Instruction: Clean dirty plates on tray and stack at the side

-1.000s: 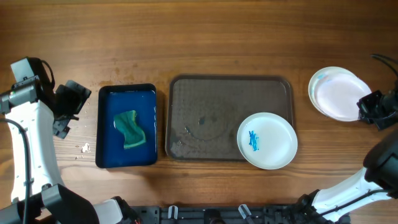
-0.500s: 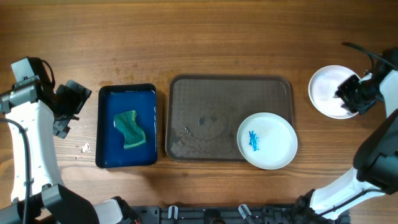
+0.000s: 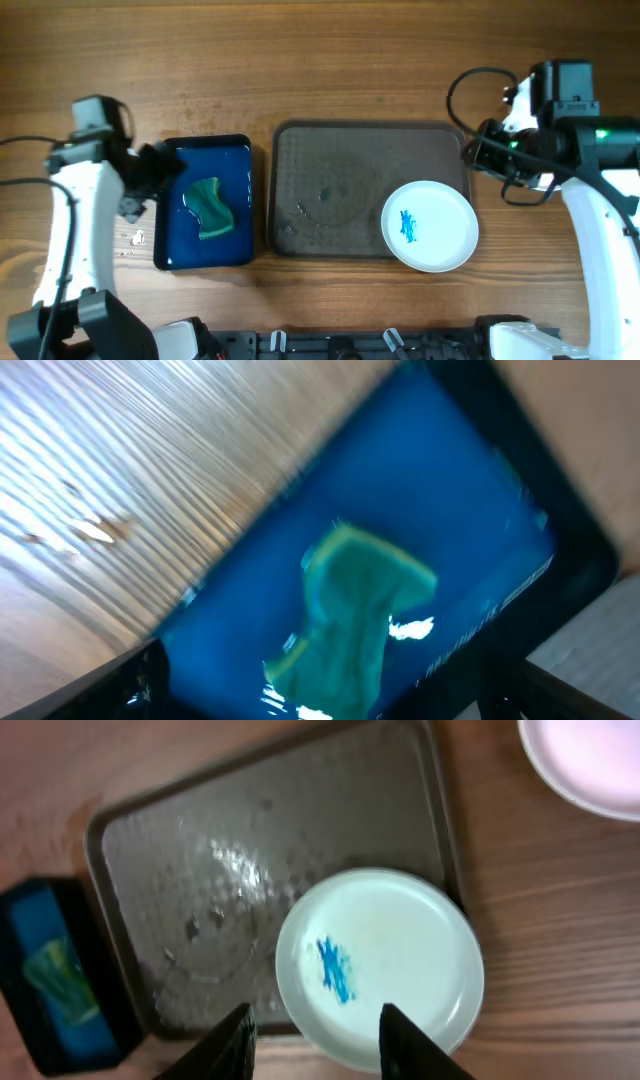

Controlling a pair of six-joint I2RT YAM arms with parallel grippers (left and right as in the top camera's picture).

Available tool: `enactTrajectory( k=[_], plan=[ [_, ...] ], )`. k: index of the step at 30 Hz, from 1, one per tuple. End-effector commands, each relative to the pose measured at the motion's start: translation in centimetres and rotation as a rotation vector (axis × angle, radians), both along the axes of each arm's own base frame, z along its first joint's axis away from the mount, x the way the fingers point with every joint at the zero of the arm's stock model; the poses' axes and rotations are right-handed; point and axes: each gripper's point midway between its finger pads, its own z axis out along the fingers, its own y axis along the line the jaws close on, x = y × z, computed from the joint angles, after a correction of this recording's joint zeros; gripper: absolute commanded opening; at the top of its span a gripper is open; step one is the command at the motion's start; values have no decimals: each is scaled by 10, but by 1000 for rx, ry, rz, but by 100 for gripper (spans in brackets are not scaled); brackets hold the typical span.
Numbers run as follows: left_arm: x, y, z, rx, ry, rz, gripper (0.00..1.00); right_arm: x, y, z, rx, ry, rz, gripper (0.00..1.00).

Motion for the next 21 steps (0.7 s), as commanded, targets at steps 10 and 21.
enactTrajectory(
  k=[10,21],
  plan=[
    [-14,-88,-28,-35,74,59,83,-19,27,-5,-35,14,135,42],
    [-21,-80,-64,24,114,10,68,-29,35,-34,-3,71,197,41]
  ],
)
